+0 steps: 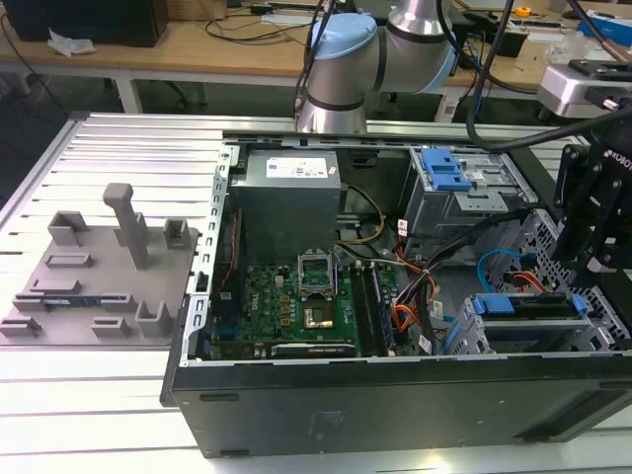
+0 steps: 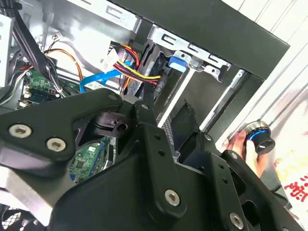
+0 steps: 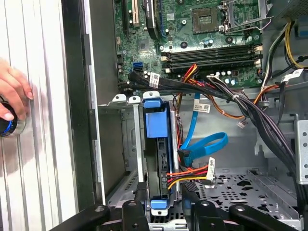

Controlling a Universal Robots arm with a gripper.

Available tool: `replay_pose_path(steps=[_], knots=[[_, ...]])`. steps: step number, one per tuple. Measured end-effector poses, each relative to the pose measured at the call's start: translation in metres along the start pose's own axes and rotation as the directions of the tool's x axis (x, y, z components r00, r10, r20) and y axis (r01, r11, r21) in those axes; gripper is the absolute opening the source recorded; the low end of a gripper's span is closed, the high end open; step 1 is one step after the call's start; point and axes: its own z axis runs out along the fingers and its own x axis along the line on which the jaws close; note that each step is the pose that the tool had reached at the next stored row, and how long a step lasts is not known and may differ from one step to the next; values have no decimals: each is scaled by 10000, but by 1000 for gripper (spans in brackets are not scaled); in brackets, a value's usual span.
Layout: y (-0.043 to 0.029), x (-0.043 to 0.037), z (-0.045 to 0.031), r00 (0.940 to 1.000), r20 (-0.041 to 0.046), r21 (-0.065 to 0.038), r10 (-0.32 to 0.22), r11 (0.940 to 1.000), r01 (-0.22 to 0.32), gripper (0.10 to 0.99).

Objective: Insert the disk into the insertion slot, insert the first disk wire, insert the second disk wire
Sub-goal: 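Insert the first disk wire, then insert the second disk wire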

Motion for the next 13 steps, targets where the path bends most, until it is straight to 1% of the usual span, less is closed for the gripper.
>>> replay_pose_path(steps=[13], knots=[[0, 0, 0, 10000, -12, 1, 0, 10000, 0, 424]])
